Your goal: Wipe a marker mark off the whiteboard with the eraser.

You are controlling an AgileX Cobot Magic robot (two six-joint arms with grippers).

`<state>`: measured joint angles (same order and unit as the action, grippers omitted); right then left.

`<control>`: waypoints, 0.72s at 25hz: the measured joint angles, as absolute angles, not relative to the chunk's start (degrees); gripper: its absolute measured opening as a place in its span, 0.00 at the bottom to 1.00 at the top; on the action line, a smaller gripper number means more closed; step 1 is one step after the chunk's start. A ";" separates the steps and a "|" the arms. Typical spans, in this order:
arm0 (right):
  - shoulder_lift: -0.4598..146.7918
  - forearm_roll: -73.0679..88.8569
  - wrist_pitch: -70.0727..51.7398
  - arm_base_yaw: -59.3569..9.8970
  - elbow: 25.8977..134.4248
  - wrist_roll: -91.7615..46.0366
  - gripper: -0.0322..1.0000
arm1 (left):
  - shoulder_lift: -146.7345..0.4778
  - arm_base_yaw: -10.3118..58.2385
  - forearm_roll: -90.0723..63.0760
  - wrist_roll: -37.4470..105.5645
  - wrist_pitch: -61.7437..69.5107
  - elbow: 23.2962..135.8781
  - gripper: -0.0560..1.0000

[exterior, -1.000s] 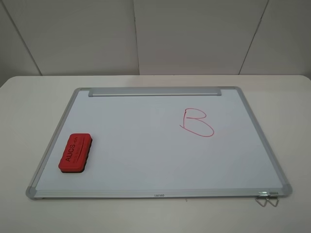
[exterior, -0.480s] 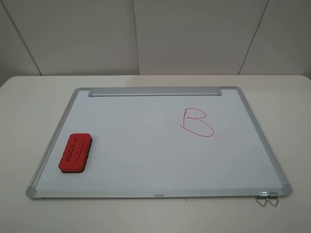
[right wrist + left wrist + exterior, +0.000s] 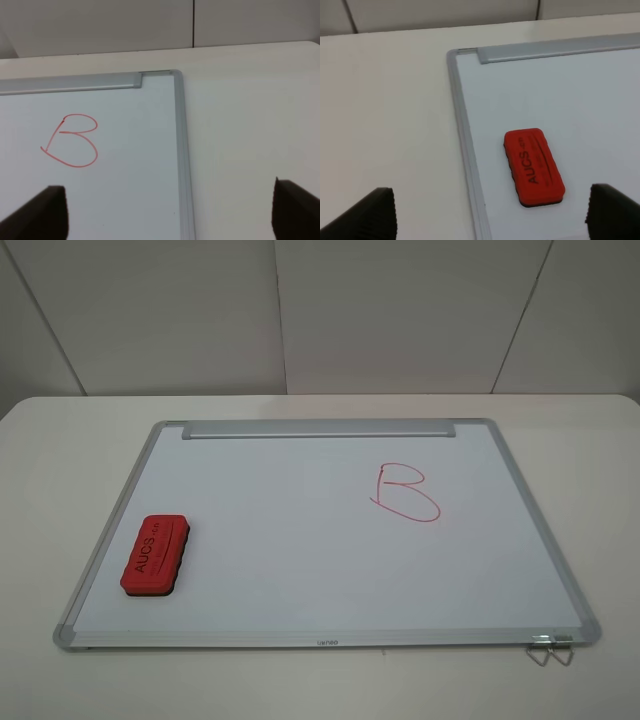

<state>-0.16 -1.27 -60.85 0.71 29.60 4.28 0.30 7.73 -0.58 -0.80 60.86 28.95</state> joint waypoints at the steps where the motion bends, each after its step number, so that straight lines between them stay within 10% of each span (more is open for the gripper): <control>1: -0.16 -1.27 -60.85 0.71 29.60 4.28 0.73 | 0.30 6.96 -0.58 -0.80 60.86 28.95 0.77; 18: -0.16 -1.27 -60.85 0.71 29.60 4.28 0.73 | 0.30 4.44 -0.58 -0.80 60.86 28.95 0.77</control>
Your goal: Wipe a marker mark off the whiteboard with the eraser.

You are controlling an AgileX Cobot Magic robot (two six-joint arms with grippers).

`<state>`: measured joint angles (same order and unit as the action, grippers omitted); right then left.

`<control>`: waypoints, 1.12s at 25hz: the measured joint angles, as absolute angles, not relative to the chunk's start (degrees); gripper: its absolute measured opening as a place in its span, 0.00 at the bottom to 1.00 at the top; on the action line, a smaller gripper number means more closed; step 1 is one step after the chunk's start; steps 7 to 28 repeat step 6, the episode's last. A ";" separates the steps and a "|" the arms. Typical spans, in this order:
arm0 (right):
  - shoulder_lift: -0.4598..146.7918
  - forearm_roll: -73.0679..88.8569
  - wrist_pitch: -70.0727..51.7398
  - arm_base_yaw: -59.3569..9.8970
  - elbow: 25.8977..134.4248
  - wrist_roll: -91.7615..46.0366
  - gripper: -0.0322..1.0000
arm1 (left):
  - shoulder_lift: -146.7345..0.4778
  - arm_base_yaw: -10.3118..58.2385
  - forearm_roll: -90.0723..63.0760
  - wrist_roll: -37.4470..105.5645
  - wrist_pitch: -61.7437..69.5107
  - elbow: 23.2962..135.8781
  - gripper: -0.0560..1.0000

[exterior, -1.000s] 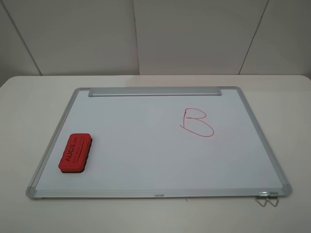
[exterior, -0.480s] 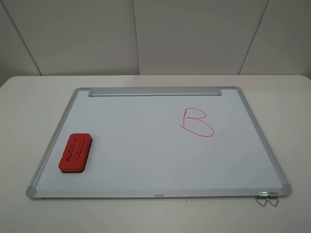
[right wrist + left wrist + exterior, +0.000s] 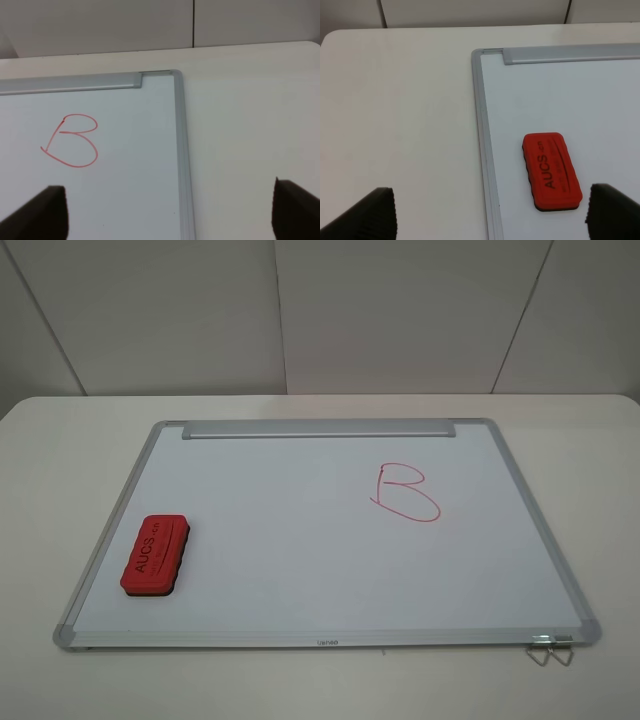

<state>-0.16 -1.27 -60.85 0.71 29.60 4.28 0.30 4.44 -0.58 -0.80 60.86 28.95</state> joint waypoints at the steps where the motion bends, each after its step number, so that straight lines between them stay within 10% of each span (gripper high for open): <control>1: -0.16 -1.27 -60.85 0.71 29.60 4.28 0.73 | 0.30 4.44 -0.58 -0.80 60.86 28.95 0.77; 28: -0.16 -1.27 -60.85 0.71 29.60 4.28 0.73 | 0.30 4.44 -0.58 -0.80 60.86 28.95 0.77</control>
